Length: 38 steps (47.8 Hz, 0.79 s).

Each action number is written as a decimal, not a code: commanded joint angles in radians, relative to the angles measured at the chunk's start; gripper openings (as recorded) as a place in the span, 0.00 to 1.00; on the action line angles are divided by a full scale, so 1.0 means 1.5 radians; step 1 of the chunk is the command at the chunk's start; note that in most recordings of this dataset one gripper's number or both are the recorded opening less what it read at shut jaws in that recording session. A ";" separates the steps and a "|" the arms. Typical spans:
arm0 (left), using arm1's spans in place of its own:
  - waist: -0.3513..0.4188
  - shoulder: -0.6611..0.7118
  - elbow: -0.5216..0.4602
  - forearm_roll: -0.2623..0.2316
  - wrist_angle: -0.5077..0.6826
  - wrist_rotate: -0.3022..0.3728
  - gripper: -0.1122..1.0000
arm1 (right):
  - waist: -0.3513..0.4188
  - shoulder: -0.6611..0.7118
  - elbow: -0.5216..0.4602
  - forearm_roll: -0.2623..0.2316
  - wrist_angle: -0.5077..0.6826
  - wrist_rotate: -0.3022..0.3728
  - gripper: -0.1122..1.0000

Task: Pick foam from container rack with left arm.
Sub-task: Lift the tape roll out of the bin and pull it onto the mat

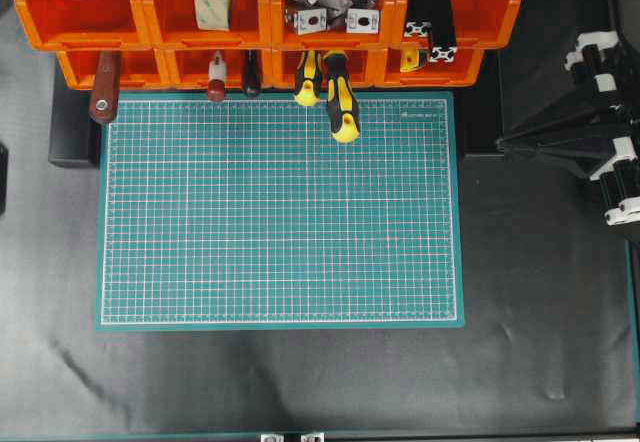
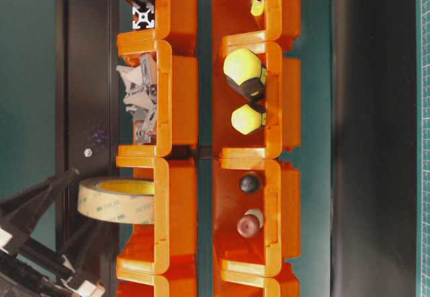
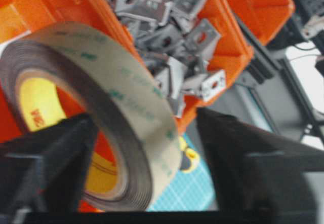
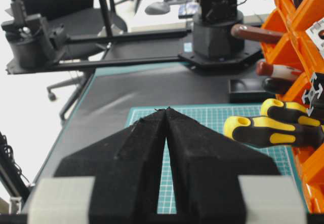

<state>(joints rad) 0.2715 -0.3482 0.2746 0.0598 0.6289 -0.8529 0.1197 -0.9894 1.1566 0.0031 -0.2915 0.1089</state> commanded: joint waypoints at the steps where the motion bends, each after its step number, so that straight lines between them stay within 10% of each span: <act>1: -0.002 -0.021 -0.015 0.002 -0.006 -0.001 0.65 | 0.002 0.002 -0.016 0.000 -0.005 -0.001 0.11; 8: -0.002 -0.038 -0.015 0.002 -0.007 0.002 0.38 | 0.002 0.002 -0.016 0.000 -0.008 -0.001 0.11; 27: -0.028 -0.073 -0.021 0.003 -0.034 0.014 0.36 | 0.002 0.002 -0.016 0.000 -0.009 -0.001 0.11; 38: -0.108 -0.112 -0.015 0.003 -0.174 0.115 0.35 | 0.002 0.002 -0.016 0.000 -0.010 0.000 0.11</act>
<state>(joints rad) 0.1503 -0.4832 0.2715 0.0614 0.4372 -0.7194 0.1197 -0.9910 1.1566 0.0046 -0.2915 0.1089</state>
